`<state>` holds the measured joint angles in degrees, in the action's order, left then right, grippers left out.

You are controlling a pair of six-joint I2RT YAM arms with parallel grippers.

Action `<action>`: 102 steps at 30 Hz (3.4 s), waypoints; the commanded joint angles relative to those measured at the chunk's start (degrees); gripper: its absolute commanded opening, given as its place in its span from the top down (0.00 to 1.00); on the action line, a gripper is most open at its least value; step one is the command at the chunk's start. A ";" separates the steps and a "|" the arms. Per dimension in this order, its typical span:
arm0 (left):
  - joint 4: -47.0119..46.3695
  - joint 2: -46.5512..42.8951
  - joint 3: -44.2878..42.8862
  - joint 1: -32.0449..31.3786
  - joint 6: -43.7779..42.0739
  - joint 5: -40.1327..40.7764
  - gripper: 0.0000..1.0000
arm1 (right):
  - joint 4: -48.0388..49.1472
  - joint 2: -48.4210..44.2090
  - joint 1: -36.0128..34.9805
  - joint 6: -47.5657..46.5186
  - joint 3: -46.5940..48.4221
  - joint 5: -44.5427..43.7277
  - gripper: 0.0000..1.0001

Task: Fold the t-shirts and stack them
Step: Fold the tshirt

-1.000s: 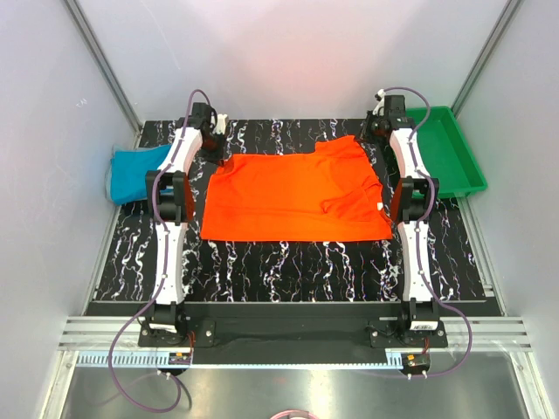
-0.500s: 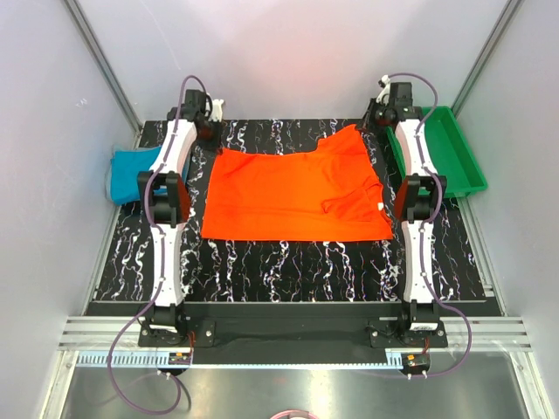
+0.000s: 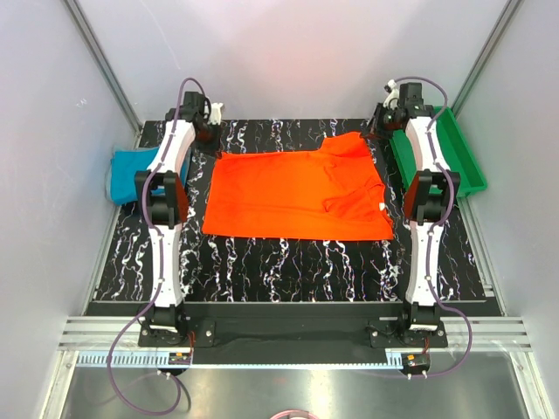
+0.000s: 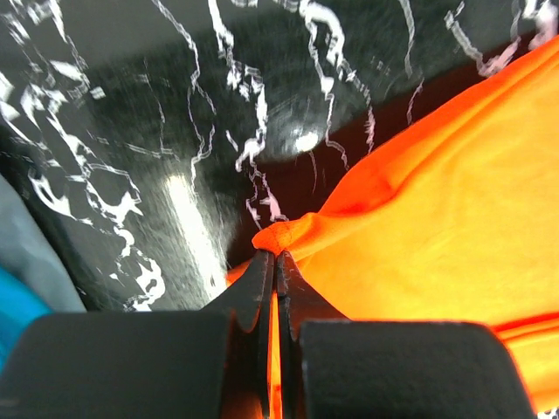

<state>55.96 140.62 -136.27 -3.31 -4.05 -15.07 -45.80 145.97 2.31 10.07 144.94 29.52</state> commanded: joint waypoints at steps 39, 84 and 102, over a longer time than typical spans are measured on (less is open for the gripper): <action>2.83 -14.84 13.39 2.43 -1.66 -5.94 1.00 | -6.67 -25.82 3.93 -5.76 -31.82 5.73 1.00; 5.20 -12.21 19.99 2.96 -2.19 -2.34 1.00 | -6.76 -29.34 3.93 -9.80 -47.91 2.91 1.00; 5.91 -12.65 24.12 2.96 -1.75 -0.22 1.00 | -7.02 -28.99 3.85 -12.00 -48.79 2.56 1.00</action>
<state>61.78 129.36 -111.68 -0.84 -5.74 -16.78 -52.42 119.85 5.85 -0.71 95.92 32.45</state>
